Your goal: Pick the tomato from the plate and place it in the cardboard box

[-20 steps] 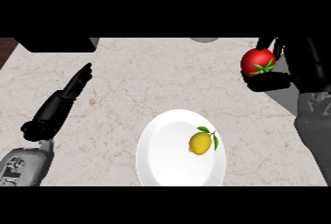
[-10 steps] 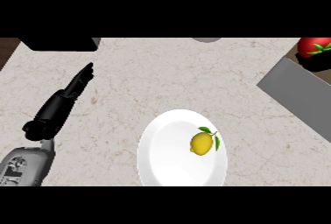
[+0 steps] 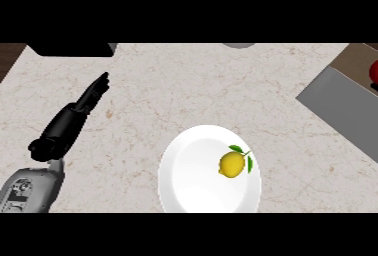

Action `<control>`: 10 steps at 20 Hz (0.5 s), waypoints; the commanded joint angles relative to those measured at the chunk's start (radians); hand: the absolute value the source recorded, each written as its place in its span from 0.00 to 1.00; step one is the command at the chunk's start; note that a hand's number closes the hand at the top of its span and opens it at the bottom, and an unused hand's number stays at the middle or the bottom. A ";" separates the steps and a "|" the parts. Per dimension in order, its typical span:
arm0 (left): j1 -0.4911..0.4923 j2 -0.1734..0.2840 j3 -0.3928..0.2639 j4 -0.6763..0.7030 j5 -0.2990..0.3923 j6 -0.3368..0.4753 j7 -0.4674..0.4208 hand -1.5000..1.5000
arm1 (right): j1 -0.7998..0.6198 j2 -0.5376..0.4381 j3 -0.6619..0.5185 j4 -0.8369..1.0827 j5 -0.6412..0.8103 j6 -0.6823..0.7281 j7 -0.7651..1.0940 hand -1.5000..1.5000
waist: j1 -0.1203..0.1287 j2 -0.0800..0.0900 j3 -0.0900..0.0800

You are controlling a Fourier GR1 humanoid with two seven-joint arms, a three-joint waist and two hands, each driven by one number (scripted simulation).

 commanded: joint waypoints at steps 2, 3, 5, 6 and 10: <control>-0.007 -0.005 0.002 -0.014 -0.009 -0.003 0.018 0.50 | -0.017 -0.091 0.013 0.205 0.031 0.100 -0.161 1.00 | 0.005 0.001 0.000; -0.037 -0.024 -0.008 -0.014 -0.013 0.007 0.030 0.50 | -0.008 -0.054 0.043 0.247 0.065 0.070 -0.147 1.00 | 0.009 0.004 0.001; -0.041 -0.007 0.006 -0.008 -0.005 -0.014 0.039 0.50 | -0.036 -0.082 0.017 0.332 0.044 0.115 -0.232 0.00 | 0.008 0.003 0.001; 0.005 -0.009 0.002 -0.002 -0.023 -0.003 -0.012 0.50 | -0.037 -0.068 0.033 0.327 0.033 0.160 -0.264 0.00 | 0.010 0.003 0.001; 0.046 -0.012 0.020 0.010 -0.017 -0.013 -0.047 0.50 | -0.002 -0.055 0.024 0.334 0.025 0.121 -0.439 0.00 | -0.002 -0.002 0.000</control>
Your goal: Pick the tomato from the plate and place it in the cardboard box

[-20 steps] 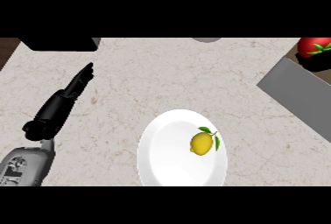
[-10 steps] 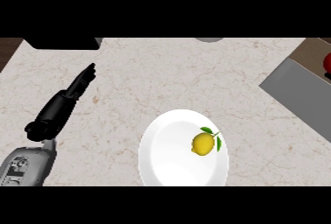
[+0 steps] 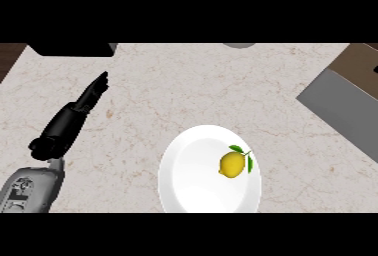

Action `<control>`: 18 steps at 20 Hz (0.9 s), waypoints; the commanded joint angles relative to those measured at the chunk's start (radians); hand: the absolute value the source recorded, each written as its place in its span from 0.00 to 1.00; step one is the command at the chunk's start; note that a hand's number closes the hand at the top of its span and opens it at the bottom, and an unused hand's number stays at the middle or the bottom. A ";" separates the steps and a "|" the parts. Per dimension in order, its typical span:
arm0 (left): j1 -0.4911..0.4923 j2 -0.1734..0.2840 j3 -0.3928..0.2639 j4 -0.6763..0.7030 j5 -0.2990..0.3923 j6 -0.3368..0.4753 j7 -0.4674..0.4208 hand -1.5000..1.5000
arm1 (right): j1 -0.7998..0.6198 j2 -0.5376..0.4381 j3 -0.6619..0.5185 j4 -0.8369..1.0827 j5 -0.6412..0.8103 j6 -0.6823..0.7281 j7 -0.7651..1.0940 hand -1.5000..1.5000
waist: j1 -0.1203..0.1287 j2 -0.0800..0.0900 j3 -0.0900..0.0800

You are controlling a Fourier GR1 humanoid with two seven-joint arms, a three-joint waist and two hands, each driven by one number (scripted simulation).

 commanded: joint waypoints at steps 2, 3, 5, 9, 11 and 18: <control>0.014 0.005 0.009 -0.011 0.000 -0.014 -0.027 0.50 | -0.065 0.001 -0.071 0.054 -0.068 0.013 -0.148 0.00 | 0.002 -0.002 0.000; -0.019 0.012 0.032 -0.010 0.035 -0.029 0.037 0.50 | -0.042 0.008 -0.113 0.046 -0.104 -0.034 -0.182 0.00 | -0.005 -0.003 0.001; 0.038 -0.005 0.001 -0.015 -0.002 -0.004 0.007 0.50 | -0.044 0.061 -0.233 0.039 -0.233 -0.056 -0.191 0.00 | -0.023 -0.013 0.002; -0.002 0.009 0.025 -0.011 0.016 -0.015 0.008 0.50 | -0.133 0.099 -0.474 0.163 -0.457 -0.053 -0.099 0.00 | -0.017 -0.005 0.003; 0.015 -0.002 0.024 0.000 0.014 -0.007 0.006 0.50 | -0.135 0.087 -0.546 0.206 -0.521 -0.055 -0.050 0.00 | -0.022 -0.006 0.001; 0.020 0.001 0.014 -0.050 -0.013 -0.010 0.005 0.50 | -0.102 -0.034 -0.640 0.339 -0.574 -0.089 -0.101 0.00 | 0.000 0.001 0.001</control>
